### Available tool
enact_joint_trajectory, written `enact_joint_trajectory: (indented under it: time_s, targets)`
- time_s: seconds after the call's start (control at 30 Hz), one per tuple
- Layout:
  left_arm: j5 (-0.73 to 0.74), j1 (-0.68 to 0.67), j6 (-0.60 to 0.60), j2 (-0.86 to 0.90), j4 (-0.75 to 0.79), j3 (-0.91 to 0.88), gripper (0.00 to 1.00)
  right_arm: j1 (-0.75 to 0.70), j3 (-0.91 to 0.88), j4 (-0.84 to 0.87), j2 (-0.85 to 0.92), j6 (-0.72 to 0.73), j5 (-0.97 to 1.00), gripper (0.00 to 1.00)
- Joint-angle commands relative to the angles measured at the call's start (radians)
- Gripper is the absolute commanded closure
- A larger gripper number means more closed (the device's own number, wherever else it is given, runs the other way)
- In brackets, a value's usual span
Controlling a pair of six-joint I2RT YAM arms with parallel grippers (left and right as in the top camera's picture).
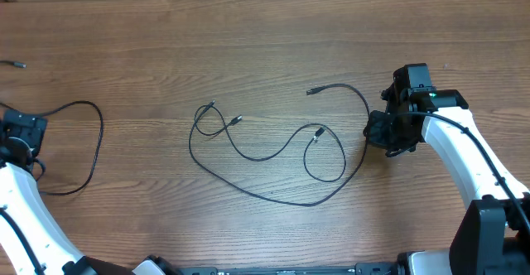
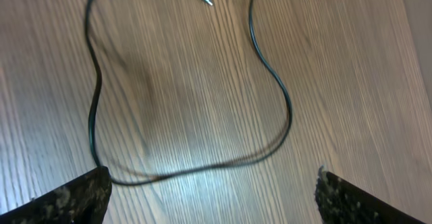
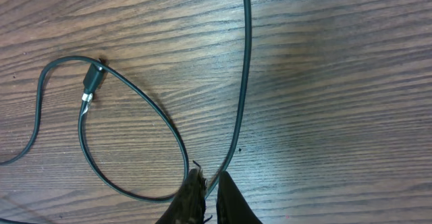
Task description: Untangle cables
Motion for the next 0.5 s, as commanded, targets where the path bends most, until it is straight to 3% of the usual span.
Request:
enact_joint_trajectory:
  time_s: [0.0,0.23,0.37,0.47]
  targets:
    - [0.068,-0.028,0.020,0.005,-0.024,0.014,0.03,0.003,-0.007,-0.002,-0.005,-0.009,-0.009,0.94]
    - [0.143,-0.197,0.083,0.005,-0.030,0.014,0.03,0.003,-0.007,-0.002,-0.005,-0.009,-0.010,0.93]
    - [0.143,-0.377,0.208,0.010,-0.026,0.014,0.03,0.003,-0.007,-0.002,-0.005,-0.009,-0.010,0.93]
    - [0.144,-0.517,0.317,0.030,-0.029,0.014,0.00,0.003,-0.007,-0.002,-0.005,-0.008,-0.010,0.85]
